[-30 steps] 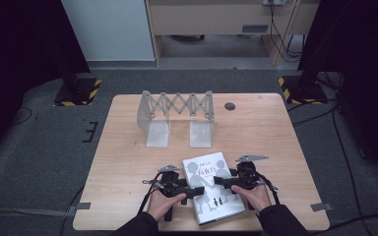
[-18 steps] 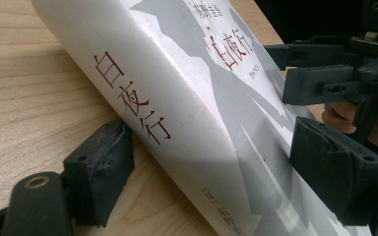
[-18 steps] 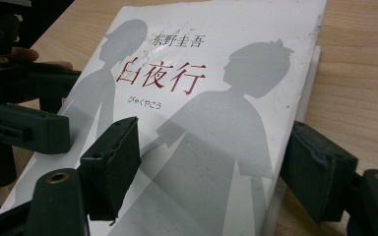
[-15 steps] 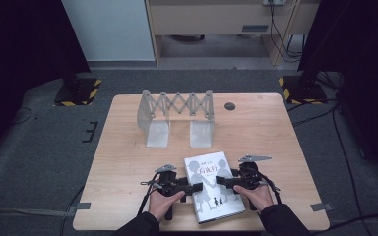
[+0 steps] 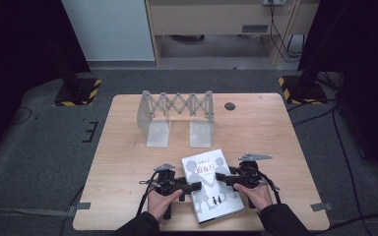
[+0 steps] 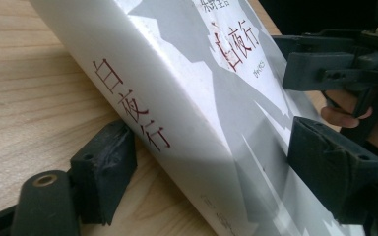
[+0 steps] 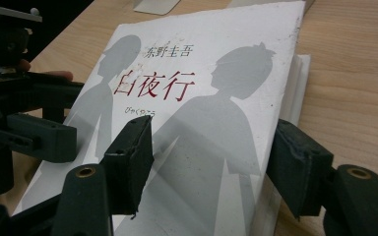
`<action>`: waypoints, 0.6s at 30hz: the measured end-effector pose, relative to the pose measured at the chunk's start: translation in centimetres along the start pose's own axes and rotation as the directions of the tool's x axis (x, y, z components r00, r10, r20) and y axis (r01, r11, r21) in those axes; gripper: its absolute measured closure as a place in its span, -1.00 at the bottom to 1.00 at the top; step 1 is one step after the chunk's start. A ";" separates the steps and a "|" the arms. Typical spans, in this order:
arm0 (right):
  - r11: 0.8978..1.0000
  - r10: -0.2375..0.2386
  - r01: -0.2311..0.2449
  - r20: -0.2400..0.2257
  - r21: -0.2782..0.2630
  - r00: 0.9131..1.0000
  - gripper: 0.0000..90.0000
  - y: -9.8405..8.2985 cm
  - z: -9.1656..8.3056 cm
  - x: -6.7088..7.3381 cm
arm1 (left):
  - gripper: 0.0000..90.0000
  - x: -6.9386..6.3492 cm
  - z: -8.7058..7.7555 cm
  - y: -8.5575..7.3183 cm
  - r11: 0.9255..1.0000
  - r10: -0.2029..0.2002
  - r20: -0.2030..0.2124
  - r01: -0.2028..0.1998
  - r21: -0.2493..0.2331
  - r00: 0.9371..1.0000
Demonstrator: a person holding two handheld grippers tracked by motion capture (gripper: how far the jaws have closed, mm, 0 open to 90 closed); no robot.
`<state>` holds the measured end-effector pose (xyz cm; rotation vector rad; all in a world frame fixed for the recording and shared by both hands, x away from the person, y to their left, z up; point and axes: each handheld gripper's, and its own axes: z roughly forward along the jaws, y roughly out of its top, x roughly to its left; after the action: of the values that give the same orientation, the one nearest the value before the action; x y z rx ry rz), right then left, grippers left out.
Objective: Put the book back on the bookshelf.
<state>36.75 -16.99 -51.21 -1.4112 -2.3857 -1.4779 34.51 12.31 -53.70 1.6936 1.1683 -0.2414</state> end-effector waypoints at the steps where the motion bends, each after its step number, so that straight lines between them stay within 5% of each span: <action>1: 1.000 -0.005 0.005 -0.010 -0.008 1.000 -0.15 0.1 -0.1 0.0 | -0.56 -0.1 -0.1 0.2 1.000 0.008 0.005 -0.008 0.002 1.000; 6: 0.997 -0.002 0.000 -0.027 -0.073 1.000 -0.13 0.5 -0.5 0.2 | -0.55 -1.4 -0.8 1.3 0.994 0.110 -0.034 -0.111 -0.023 0.993; 18: 0.992 -0.034 0.032 -0.014 -0.123 0.999 -0.02 0.8 -0.8 0.3 | -0.53 -1.4 -0.5 1.7 0.995 0.098 -0.041 -0.100 -0.025 0.994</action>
<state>36.83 -17.24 -50.06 -1.3827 -2.3569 -1.6644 34.93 11.94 -51.54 1.7340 1.1080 -0.1308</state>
